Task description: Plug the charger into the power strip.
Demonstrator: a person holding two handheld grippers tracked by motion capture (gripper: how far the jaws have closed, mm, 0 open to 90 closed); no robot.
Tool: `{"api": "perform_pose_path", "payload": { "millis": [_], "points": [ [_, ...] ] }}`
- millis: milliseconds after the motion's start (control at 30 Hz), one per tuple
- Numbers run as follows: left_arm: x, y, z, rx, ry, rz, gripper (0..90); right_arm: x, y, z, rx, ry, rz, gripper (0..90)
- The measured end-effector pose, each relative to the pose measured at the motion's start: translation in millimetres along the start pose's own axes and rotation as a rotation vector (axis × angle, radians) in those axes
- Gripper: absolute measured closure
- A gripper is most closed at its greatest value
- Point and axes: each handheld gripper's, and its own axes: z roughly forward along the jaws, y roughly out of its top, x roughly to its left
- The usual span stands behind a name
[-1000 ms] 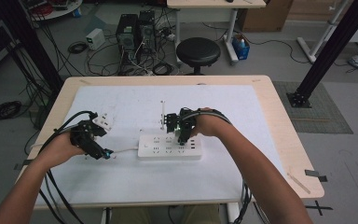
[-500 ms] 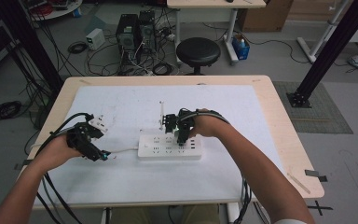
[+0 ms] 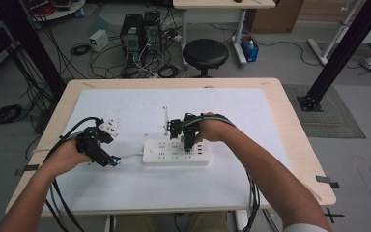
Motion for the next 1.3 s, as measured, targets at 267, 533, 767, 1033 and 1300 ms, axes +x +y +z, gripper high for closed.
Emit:
{"api": "perform_pose_path", "payload": {
  "millis": [267,533,767,1033,1300],
  "points": [
    [1.6,-4.4,0.8,-0.002,-0.004,-0.015,23.7,-3.0,12.2,6.3,0.068,0.018,-0.045,62.6],
    [4.6,-4.9,-0.3,-0.018,-0.005,-0.017,23.7,-8.7,9.2,9.0,0.051,0.056,-0.002,62.5],
    [5.9,-6.9,-0.6,-0.032,-0.005,-0.027,23.7,-12.0,-0.6,10.7,-0.02,0.083,0.029,62.1],
    [8.2,-10.3,-3.3,-0.047,0.003,-0.028,23.7,-12.3,-10.8,10.6,-0.111,0.067,0.062,39.6],
    [7.3,-12.4,-10.0,-0.075,0.009,-0.045,23.7,-19.7,-51.3,-30.5,-0.343,0.068,0.334,20.3]
  ]
}}
